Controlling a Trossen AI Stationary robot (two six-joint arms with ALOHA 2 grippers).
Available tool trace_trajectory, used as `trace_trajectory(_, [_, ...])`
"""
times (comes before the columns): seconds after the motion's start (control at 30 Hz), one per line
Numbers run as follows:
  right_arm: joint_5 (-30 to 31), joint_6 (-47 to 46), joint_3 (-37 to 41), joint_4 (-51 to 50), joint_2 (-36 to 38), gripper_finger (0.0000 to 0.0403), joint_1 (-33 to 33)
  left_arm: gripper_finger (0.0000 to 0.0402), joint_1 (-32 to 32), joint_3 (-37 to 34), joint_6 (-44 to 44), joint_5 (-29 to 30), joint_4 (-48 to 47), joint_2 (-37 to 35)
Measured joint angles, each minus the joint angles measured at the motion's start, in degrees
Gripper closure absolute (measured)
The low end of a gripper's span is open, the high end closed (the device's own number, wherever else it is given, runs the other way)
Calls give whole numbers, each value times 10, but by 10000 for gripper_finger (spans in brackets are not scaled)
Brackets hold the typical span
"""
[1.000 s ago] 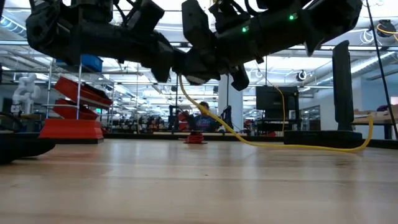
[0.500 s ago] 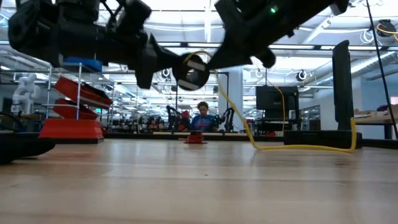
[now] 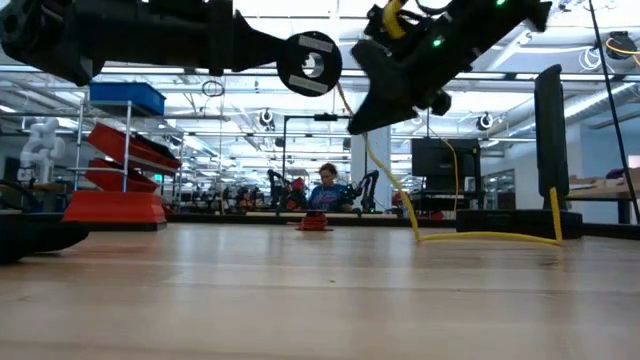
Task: Coil cords
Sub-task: Coil the yellow wire into the spool
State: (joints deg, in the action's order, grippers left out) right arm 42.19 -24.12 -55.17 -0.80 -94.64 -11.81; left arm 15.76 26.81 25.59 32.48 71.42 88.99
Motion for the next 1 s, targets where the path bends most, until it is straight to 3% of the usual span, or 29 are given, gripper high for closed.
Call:
trace_trajectory(0.17, [-18,46,1,132,-40,402,9,402,-10,0,-28,-5,34,0])
trace_trajectory(0.5, [-31,65,1,345,-124,402,13,402,-47,18,20,30,44,0])
trace_trajectory(1.0, [-31,31,-1,430,-156,392,9,401,-87,19,62,35,8,4])
